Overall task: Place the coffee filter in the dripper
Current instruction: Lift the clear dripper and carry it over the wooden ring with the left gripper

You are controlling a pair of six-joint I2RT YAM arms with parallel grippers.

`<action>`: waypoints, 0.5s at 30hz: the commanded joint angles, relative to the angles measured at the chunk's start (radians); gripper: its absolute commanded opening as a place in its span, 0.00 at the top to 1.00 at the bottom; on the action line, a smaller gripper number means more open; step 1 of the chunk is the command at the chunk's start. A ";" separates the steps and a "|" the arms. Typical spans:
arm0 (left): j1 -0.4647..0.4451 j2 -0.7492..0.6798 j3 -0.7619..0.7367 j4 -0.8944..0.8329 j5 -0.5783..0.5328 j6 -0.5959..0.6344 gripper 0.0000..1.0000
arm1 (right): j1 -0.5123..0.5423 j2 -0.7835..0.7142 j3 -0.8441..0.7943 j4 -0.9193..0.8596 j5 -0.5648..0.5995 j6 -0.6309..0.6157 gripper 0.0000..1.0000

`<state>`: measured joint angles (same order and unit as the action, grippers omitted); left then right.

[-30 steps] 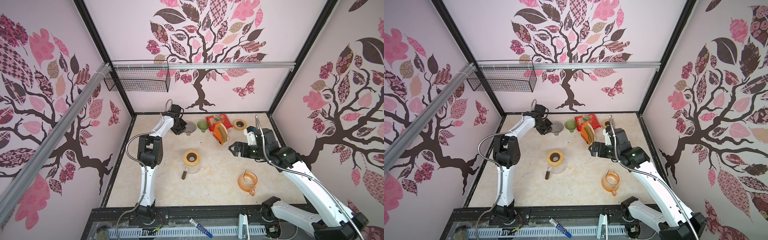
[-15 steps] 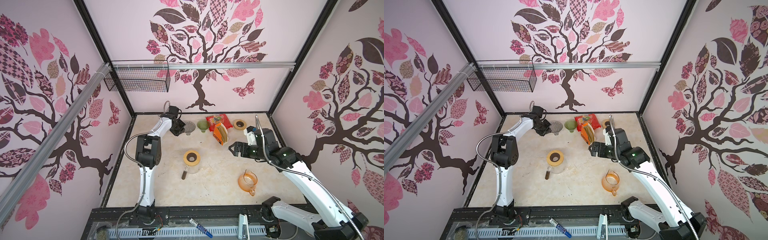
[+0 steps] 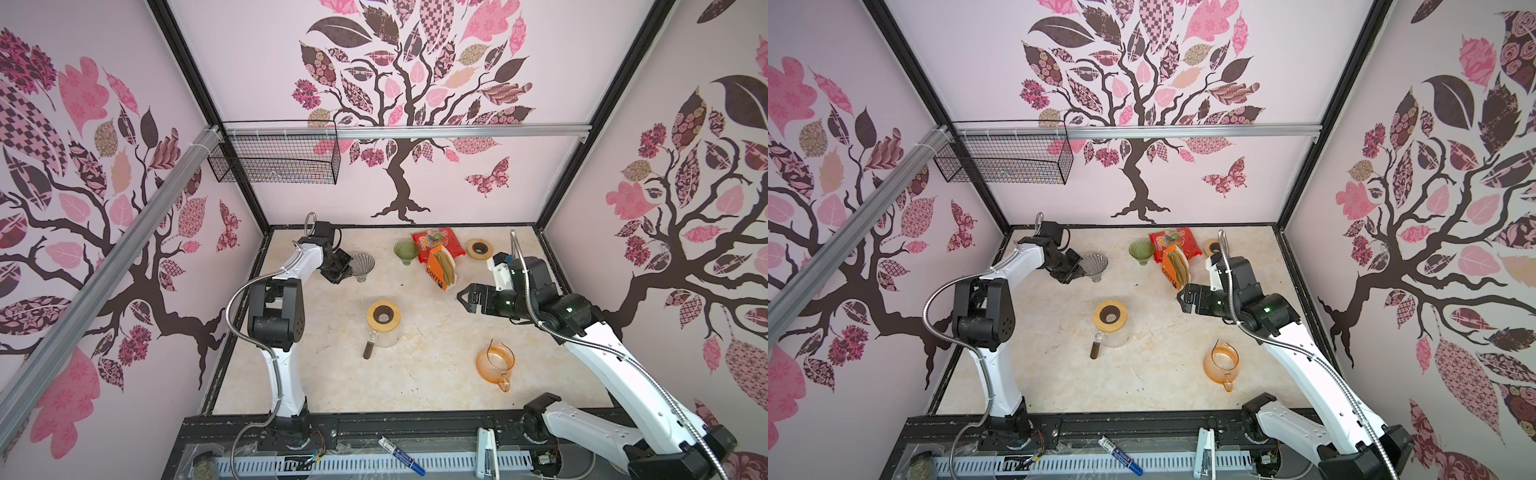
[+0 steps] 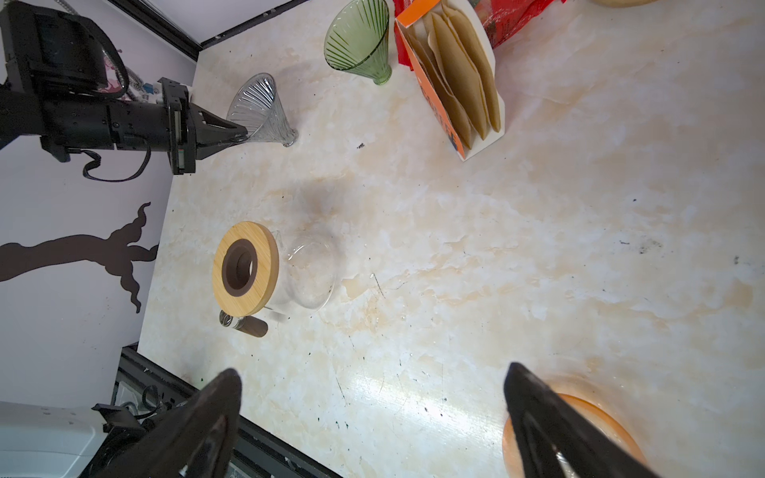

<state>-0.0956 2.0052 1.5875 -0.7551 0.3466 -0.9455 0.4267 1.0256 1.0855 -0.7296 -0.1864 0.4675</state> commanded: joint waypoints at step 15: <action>0.061 -0.276 -0.099 -0.050 0.149 0.129 1.00 | 0.001 0.070 0.113 -0.045 0.017 0.023 0.00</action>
<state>-0.0444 1.7828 1.5028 -0.7708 0.4603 -0.8639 0.4267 1.0653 1.1378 -0.7460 -0.1852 0.4786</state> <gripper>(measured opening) 0.075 0.998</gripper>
